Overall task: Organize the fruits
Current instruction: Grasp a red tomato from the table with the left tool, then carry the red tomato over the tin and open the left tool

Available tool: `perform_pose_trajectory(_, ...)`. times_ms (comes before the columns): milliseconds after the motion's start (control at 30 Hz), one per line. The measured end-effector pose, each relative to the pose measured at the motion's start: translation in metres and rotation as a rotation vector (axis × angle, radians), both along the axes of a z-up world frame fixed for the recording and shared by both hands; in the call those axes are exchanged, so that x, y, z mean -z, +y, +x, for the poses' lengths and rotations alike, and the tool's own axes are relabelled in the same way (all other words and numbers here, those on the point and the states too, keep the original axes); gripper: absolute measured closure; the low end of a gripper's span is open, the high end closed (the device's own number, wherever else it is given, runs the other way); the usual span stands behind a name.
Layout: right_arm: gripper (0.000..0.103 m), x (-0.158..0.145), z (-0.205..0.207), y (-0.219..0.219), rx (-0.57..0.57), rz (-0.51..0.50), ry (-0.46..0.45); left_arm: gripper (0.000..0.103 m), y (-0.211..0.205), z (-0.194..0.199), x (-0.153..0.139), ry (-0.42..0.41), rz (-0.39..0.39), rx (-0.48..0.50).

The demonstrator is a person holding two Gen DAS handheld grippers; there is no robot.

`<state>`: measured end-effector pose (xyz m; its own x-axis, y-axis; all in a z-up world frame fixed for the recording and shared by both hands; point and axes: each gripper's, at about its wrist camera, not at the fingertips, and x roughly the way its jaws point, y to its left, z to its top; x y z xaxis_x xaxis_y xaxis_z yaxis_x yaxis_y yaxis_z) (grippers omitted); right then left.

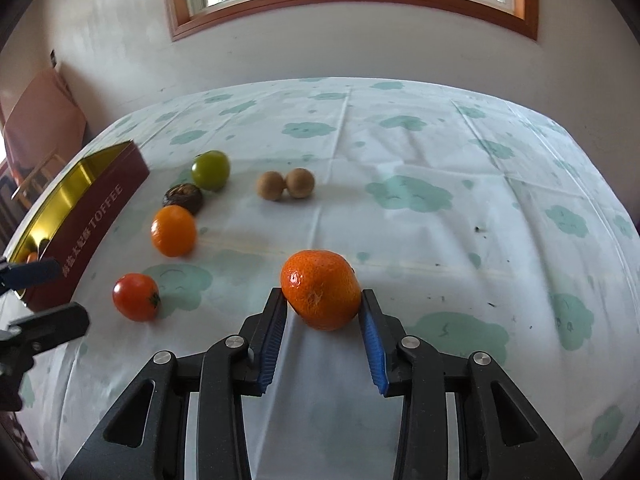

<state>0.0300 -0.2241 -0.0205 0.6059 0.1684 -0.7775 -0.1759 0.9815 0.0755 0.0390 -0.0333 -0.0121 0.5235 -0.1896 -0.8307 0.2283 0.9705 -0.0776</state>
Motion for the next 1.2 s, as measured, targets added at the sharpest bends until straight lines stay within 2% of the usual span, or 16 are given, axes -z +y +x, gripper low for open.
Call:
perform_pose_trajectory(200,0.065,0.0,0.001,-0.003,0.013,0.023,0.005,0.037,-0.01,0.009,0.01,0.019,0.002,0.016)
perform_pose_trajectory(367,0.065,0.0,0.001,-0.002,0.013,0.027,0.007,0.05,-0.013,0.018,0.019,0.034,-0.004,0.009)
perform_pose_trajectory(533,0.065,0.0,0.001,-0.002,0.013,0.026,0.007,0.051,-0.018,0.023,0.025,0.048,-0.003,0.017)
perform_pose_trajectory(600,0.065,0.0,0.001,-0.002,0.013,0.03,0.012,0.057,-0.019,0.025,0.027,0.06,-0.01,0.019)
perform_pose_trajectory(633,0.065,0.001,0.001,-0.003,0.013,0.031,0.013,0.063,-0.019,0.026,0.027,0.067,-0.022,0.021)
perform_pose_trajectory(700,0.065,0.001,0.002,-0.002,0.013,0.029,0.011,0.065,-0.018,0.027,0.028,0.072,-0.024,0.016)
perform_pose_trajectory(767,0.065,0.001,0.002,-0.002,0.013,0.028,0.012,0.071,-0.018,0.026,0.028,0.065,-0.027,0.015)
perform_pose_trajectory(1200,0.065,0.003,0.001,0.003,0.014,0.0,0.013,0.071,-0.007,0.016,0.02,0.054,-0.049,0.003)
